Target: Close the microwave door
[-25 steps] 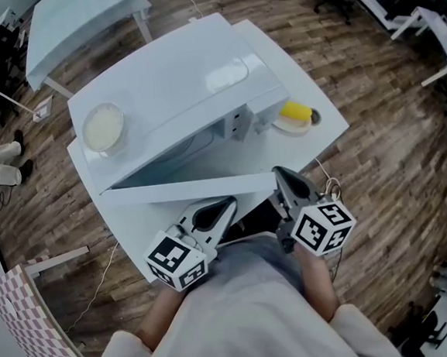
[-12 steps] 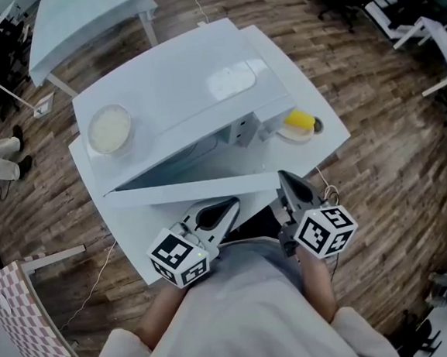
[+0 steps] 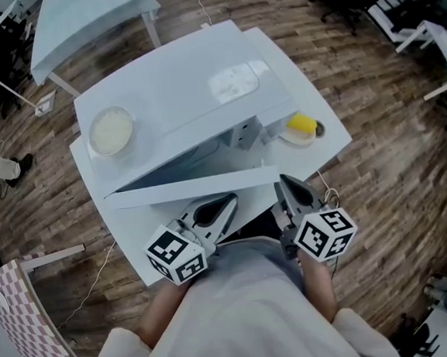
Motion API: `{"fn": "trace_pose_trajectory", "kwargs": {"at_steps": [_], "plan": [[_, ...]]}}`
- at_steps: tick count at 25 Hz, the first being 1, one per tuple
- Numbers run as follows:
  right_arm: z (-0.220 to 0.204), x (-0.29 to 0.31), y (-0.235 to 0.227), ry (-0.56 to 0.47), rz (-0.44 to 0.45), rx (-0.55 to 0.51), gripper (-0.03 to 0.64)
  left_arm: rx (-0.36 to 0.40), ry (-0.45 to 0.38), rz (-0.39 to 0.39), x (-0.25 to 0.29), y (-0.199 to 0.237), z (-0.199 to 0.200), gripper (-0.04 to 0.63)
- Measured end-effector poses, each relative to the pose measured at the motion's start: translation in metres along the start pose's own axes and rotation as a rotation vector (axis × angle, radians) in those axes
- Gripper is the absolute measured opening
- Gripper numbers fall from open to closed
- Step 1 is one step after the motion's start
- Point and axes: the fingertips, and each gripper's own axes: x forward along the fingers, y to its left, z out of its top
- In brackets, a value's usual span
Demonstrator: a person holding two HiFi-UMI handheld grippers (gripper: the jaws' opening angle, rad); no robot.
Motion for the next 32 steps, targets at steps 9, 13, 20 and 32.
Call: {"fn": "trace_pose_trajectory", "kwargs": {"at_steps": [9,13,20,32], "plan": [[0.008,0.009,0.005,0.021,0.039,-0.03,0.023,-0.044,-0.069,0.052,-0.001,0.013,0.013,0.017],[0.011,0.013,0.009,0.026,0.061,-0.037,0.023,-0.057,-0.086,0.067,0.0,0.018,0.016,0.017],[0.013,0.018,0.014,0.042,0.083,-0.064,0.023,-0.07,-0.09,0.085,0.0,0.024,0.019,0.017],[0.031,0.026,0.02,0.035,0.097,-0.115,0.023,-0.086,-0.106,0.096,0.0,0.029,0.025,0.017]]}}
